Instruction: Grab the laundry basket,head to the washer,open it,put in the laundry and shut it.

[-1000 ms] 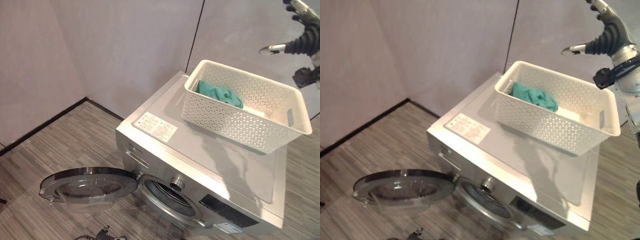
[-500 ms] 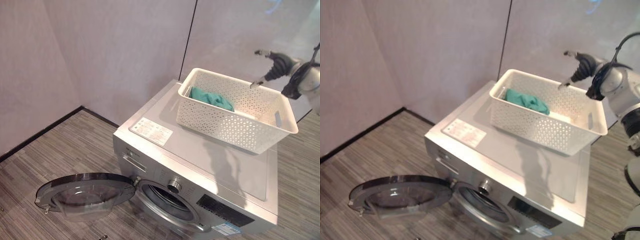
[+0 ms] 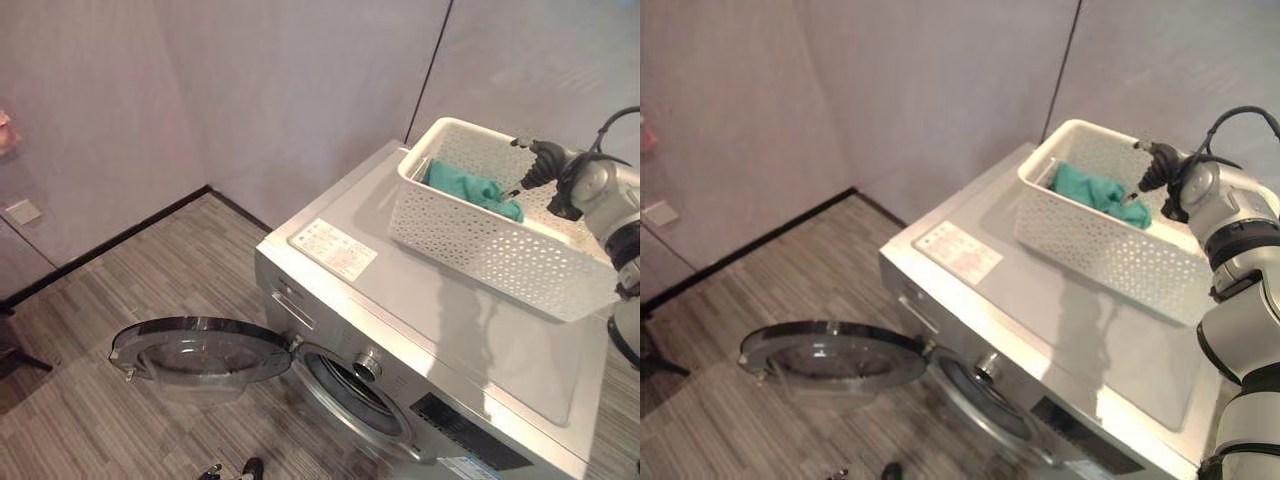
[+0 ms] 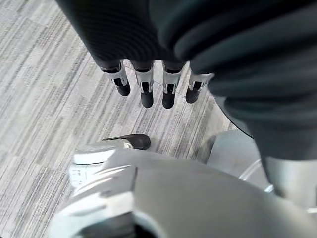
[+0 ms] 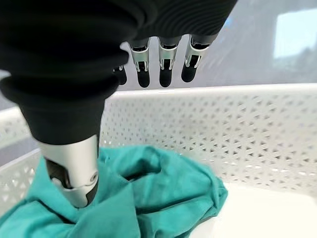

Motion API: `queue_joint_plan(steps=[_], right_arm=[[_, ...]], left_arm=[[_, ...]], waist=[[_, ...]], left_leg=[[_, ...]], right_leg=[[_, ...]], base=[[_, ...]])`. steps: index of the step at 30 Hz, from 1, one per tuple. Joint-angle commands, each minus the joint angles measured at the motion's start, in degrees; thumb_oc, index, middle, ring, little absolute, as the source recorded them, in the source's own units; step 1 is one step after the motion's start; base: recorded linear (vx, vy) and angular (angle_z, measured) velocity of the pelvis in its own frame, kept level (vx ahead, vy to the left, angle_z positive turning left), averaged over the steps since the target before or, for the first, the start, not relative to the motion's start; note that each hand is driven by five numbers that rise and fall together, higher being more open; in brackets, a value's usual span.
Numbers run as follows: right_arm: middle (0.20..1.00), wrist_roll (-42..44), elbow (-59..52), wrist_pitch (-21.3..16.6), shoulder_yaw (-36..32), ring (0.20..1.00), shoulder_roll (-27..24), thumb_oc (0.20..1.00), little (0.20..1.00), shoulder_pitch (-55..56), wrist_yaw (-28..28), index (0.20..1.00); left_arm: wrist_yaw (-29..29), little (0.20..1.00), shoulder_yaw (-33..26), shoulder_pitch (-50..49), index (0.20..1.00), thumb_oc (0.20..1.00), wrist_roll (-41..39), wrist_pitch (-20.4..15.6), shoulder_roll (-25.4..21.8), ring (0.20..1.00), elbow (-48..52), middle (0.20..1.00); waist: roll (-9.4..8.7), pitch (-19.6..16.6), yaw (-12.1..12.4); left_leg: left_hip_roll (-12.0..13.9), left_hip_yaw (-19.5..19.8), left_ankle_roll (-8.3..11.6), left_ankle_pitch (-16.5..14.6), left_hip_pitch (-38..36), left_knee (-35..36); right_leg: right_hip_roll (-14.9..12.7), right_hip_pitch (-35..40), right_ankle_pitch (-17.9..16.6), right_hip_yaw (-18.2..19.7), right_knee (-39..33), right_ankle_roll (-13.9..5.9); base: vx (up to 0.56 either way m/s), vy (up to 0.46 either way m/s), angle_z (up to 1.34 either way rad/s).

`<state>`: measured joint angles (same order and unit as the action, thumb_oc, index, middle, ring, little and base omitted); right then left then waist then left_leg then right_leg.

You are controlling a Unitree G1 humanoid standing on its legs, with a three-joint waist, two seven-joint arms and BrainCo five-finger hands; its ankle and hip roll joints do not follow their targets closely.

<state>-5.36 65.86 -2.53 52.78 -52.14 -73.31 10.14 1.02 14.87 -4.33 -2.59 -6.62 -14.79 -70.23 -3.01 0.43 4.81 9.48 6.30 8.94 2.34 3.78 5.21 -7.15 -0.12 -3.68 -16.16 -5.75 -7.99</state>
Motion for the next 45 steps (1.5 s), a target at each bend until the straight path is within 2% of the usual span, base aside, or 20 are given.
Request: queue_joint_plan(steps=[1, 16, 18, 22, 24, 28, 29, 30, 31, 32, 35, 40, 45], right_arm=[[1.0, -1.5, 4.4, 0.1, 0.0, 1.0, -1.2, 1.0, 1.0, -6.6, -1.0, 1.0], [1.0, -4.0, 7.2, 0.5, 2.5, 1.0, -1.9, 1.0, 1.0, -2.9, 3.6, 1.0], [1.0, -1.8, 3.6, 0.9, 4.6, 1.0, -2.9, 1.0, 1.0, -1.9, 7.9, 1.0], [1.0, 1.1, -1.3, 1.1, 7.3, 1.0, -3.9, 1.0, 1.0, -0.3, 12.2, 1.0], [1.0, 5.3, -9.6, 1.9, 10.6, 1.0, -5.3, 1.0, 1.0, 1.5, 17.1, 1.0], [1.0, 12.4, -20.3, 2.7, 13.4, 1.0, -7.2, 1.0, 1.0, 3.6, 22.6, 1.0], [0.906, 13.9, -22.8, 3.0, 14.3, 0.906, -7.7, 0.906, 0.906, 3.7, 23.6, 0.906], [0.598, 14.0, -23.0, 3.1, 14.5, 0.598, -7.8, 0.598, 0.598, 3.6, 23.6, 0.598], [0.476, 15.8, -25.8, 3.3, 15.6, 0.476, -8.5, 0.476, 0.476, 3.5, 24.9, 0.476], [0.2, 18.1, -29.3, 3.4, 16.9, 0.2, -9.5, 0.2, 0.2, 3.3, 26.2, 0.2], [0.2, 20.3, -33.2, 3.6, 18.8, 0.2, -11.4, 0.2, 0.2, 2.8, 27.4, 0.2], [0.2, 19.1, -31.6, 1.9, 18.2, 0.2, -13.3, 0.2, 0.2, 2.1, 25.3, 0.2], [0.2, 13.9, -18.9, -1.6, 9.8, 0.2, -12.0, 0.2, 0.2, 0.6, 14.6, 0.2]], left_arm=[[-1.0, 1.0, 3.3, 2.6, 1.0, 1.0, -2.1, -0.1, -1.5, 1.0, -2.0, 1.0], [-1.3, 1.0, 3.8, 3.8, 1.0, 1.0, -5.3, -1.0, -3.1, 1.0, 1.8, 1.0], [-1.8, 1.0, 4.3, 3.8, 1.0, 1.0, -5.1, -1.0, -3.1, 1.0, 2.1, 1.0], [-2.4, 1.0, 4.6, 3.6, 1.0, 1.0, -5.3, -1.0, -2.8, 1.0, 2.6, 1.0], [-2.7, 1.0, 4.7, 3.5, 1.0, 1.0, -5.2, -1.2, -2.2, 1.0, 2.9, 1.0], [-2.7, 1.0, 4.0, 3.4, 1.0, 1.0, -5.2, -1.5, -1.6, 1.0, 3.1, 1.0], [-2.6, 1.0, 3.8, 3.5, 1.0, 1.0, -5.0, -1.5, -1.5, 1.0, 2.9, 1.0], [-2.6, 1.0, 3.8, 3.5, 1.0, 1.0, -5.0, -1.5, -1.5, 1.0, 2.9, 1.0], [-2.7, 1.0, 3.6, 3.5, 1.0, 1.0, -4.6, -1.5, -1.4, 1.0, 2.8, 1.0], [-2.8, 1.0, 3.3, 3.5, 1.0, 1.0, -4.1, -1.6, -1.4, 1.0, 2.6, 1.0], [-3.0, 1.0, 2.4, 3.4, 1.0, 1.0, -3.2, -1.6, -1.4, 1.0, 2.2, 1.0], [-3.0, 1.0, 1.5, 2.6, 1.0, 1.0, -2.2, -1.5, -1.4, 1.0, 1.3, 1.0], [-2.1, 1.0, 1.2, 2.3, 1.0, 1.0, -2.3, -1.2, -1.2, 1.0, -0.8, 1.0]], waist=[[-4.1, 2.5, 2.6], [-3.54, 5.9, 4.9], [-3.61, 6.3, 4.9], [-3.63, 6.8, 5.0], [-3.76, 7.0, 4.7], [-3.88, 6.8, 4.4], [-3.92, 6.7, 4.4], [-3.83, 6.7, 4.4], [-3.85, 6.6, 4.3], [-3.96, 6.2, 4.2], [-4.04, 5.5, 4.1], [-3.97, 4.1, 3.8], [-3.69, 2.9, 2.9]], left_leg=[[1.2, -0.4, -0.41, -1.4, -2.7, -0.2], [3.1, 0.6, 0.71, 1.9, 1.9, -0.2], [3.6, 0.6, 0.98, 2.8, 2.4, -0.2], [4.1, 0.3, 1.15, 3.4, 2.7, -0.2], [4.6, -0.2, 1.32, 3.7, 2.6, -0.2], [5.0, -0.7, 1.48, 3.7, 1.6, -0.2], [5.1, -0.8, 1.58, 3.8, 1.2, -0.2], [5.1, -0.8, 1.59, 3.8, 1.1, -0.2], [5.2, -1.0, 1.66, 3.8, 0.7, -0.2], [5.3, -1.2, 1.69, 3.5, -0.1, -0.2], [5.3, -1.4, 1.76, 3.3, -1.5, -0.2], [5.0, -1.7, 1.74, 2.7, -3.1, -0.2], [4.4, -2.3, 1.29, 1.7, -3.8, -0.2]], right_leg=[[-2.0, -1.5, 2.1, 1.4, 1.6, -1.29], [-0.5, -6.0, 2.0, 1.2, 1.5, -0.8], [-0.1, -6.8, 2.0, 1.3, 1.5, -0.69], [0.2, -7.4, 1.8, 1.6, 1.4, -0.67], [0.4, -7.5, 1.8, 1.8, 1.3, -0.67], [0.6, -6.9, 1.9, 2.0, 1.2, -0.77], [0.6, -6.7, 1.9, 2.0, 1.2, -0.81], [0.6, -6.6, 1.9, 2.1, 1.2, -0.81], [0.6, -6.3, 2.0, 2.0, 1.2, -0.85], [0.6, -5.7, 2.2, 2.1, 1.3, -0.88], [0.6, -4.4, 2.5, 2.1, 1.4, -1.0], [0.1, -2.9, 2.7, 1.8, 1.4, -1.26], [-0.3, -2.3, 2.5, 2.1, 1.4, -1.34]], base=[[0.02, -0.042, 0.08], [-0.01, -0.032, 0.01], [0.0, -0.019, 0.0], [-0.01, -0.004, -0.04], [-0.01, -0.007, -0.06], [0.0, 0.0, -0.03], [0.0, 0.004, -0.05], [0.01, 0.009, -0.11], [0.02, 0.012, -0.13], [0.04, 0.017, -0.13], [0.04, 0.015, -0.03], [0.02, 0.012, -0.01], [0.0, 0.004, -0.01]])
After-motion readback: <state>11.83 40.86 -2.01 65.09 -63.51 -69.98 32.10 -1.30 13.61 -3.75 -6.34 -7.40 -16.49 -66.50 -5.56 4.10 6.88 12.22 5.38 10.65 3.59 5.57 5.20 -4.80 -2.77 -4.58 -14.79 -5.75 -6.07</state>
